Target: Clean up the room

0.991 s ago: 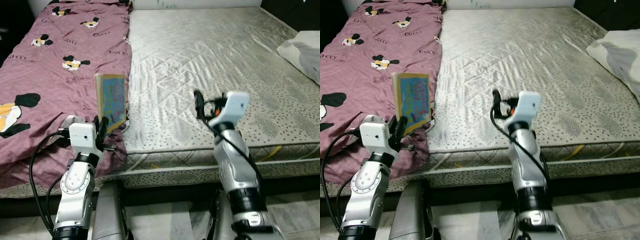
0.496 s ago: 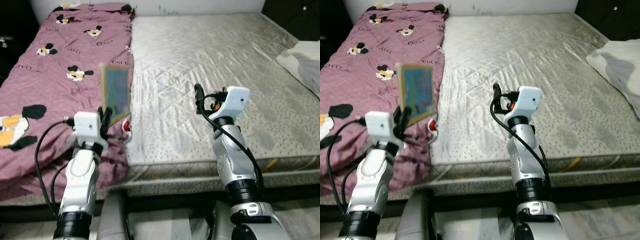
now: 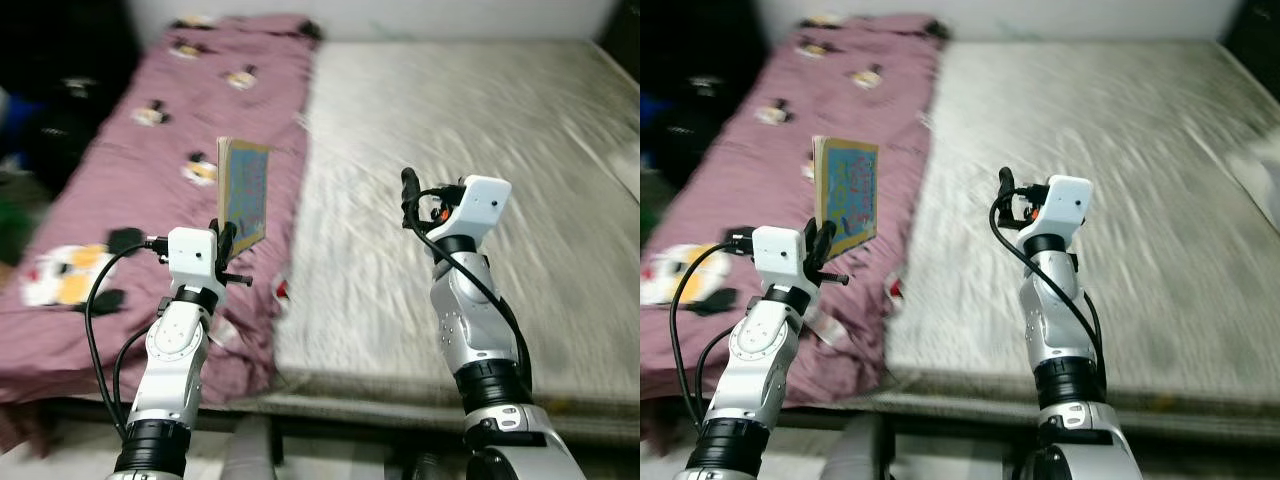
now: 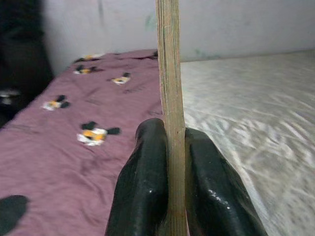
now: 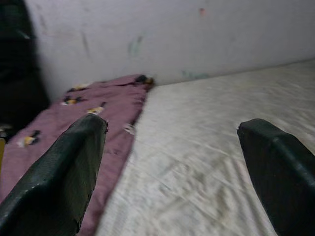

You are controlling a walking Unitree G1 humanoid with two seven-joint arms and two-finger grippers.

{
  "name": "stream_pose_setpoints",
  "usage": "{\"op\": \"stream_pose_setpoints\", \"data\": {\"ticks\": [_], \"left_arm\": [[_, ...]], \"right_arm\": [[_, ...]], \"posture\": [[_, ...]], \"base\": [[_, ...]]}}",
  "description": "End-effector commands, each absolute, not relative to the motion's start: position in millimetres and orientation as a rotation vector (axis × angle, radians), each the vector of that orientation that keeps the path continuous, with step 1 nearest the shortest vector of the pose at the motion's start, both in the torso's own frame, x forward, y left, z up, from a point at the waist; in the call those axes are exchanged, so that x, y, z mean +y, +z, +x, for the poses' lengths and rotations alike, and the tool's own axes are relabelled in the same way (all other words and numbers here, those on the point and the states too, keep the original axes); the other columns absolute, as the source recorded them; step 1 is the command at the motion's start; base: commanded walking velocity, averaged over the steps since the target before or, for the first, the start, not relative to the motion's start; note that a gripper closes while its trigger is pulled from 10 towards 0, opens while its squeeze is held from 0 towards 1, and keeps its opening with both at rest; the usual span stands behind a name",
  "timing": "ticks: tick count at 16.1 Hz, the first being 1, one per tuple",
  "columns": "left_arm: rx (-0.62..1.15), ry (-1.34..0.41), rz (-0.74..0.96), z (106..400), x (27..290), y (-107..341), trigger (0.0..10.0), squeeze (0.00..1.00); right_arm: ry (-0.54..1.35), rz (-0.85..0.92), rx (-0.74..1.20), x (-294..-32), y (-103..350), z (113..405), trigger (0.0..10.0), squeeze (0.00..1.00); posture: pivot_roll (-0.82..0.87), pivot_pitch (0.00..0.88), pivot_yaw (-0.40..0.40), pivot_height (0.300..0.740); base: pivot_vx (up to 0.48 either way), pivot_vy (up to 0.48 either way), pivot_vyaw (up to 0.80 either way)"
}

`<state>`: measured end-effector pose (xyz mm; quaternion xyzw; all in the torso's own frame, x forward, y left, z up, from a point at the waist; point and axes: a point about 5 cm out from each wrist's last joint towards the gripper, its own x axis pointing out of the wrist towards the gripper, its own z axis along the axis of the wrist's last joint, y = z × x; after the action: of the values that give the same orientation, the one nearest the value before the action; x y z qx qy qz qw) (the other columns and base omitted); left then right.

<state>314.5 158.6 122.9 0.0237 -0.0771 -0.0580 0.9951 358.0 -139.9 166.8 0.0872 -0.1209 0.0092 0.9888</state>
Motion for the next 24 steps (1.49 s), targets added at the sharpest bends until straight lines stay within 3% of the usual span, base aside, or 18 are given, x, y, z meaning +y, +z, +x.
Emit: {"op": "stream_pose_setpoints", "data": {"ticks": [1,2,6,13,19,24], "left_arm": [[-0.165,-0.111,0.056,314,160,125,4.9,0.0],[-0.15,-0.109,0.049,314,159,124,10.0,0.0],[-0.108,-0.121,0.071,308,158,114,10.0,0.0],[-0.095,-0.138,0.06,307,146,111,10.0,0.0],[-0.087,-0.155,0.026,306,132,107,10.0,0.0],[-0.081,-0.155,0.011,298,128,102,10.0,0.0]], "right_arm": [[0.01,0.178,-0.251,-141,167,354,10.0,0.0],[-0.002,0.177,-0.249,-143,166,352,10.0,0.0],[-0.036,0.159,-0.19,-148,143,337,10.0,0.0],[-0.09,0.079,-0.181,-161,142,330,10.0,0.0],[-0.123,0.0,-0.17,-173,150,337,10.0,0.0],[-0.075,0.053,-0.115,-158,140,336,10.0,0.0]], "posture": [[0.02,0.0,0.057,0.733],[0.03,0.0,0.058,0.74],[0.03,0.0,0.062,0.74],[-0.01,0.0,0.053,0.74],[-0.01,0.0,-0.001,0.74],[0.0,0.0,-0.021,0.74]], "base": [[0.0,0.0,0.0],[0.0,0.0,0.0],[0.0,0.0,0.0],[0.0,0.0,0.0],[0.0,0.0,0.0],[0.0,0.0,-0.32]]}}
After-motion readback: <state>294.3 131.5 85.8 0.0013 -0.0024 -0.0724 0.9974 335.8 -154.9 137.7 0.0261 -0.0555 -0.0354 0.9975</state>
